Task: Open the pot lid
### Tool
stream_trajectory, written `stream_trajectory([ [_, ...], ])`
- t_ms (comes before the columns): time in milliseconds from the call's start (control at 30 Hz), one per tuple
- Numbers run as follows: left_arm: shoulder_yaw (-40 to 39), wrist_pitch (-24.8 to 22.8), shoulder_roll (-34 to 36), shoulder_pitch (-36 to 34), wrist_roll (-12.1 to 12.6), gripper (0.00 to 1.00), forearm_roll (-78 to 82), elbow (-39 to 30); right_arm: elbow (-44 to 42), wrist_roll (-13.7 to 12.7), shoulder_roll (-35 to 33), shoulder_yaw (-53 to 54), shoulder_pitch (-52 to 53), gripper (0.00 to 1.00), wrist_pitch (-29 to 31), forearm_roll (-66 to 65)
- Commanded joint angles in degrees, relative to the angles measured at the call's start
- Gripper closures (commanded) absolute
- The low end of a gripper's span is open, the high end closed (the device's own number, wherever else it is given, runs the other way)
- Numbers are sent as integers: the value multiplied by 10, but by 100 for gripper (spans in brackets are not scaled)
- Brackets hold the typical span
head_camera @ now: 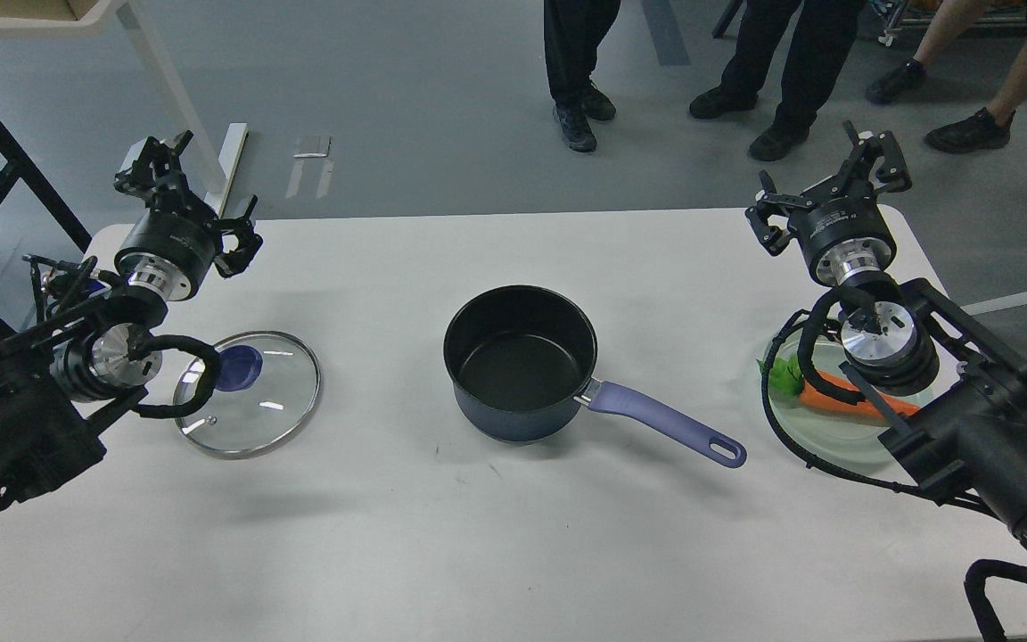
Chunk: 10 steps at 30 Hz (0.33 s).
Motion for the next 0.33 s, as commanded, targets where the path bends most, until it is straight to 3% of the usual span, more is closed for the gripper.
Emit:
stream_trajectory([
  [0, 0, 0, 1, 0, 0, 0, 0, 0, 0, 2, 1, 0, -3, 0, 0, 12],
  [300, 0, 7, 6, -2, 0, 0, 1, 0, 3, 2, 0, -11, -3, 0, 27, 8],
])
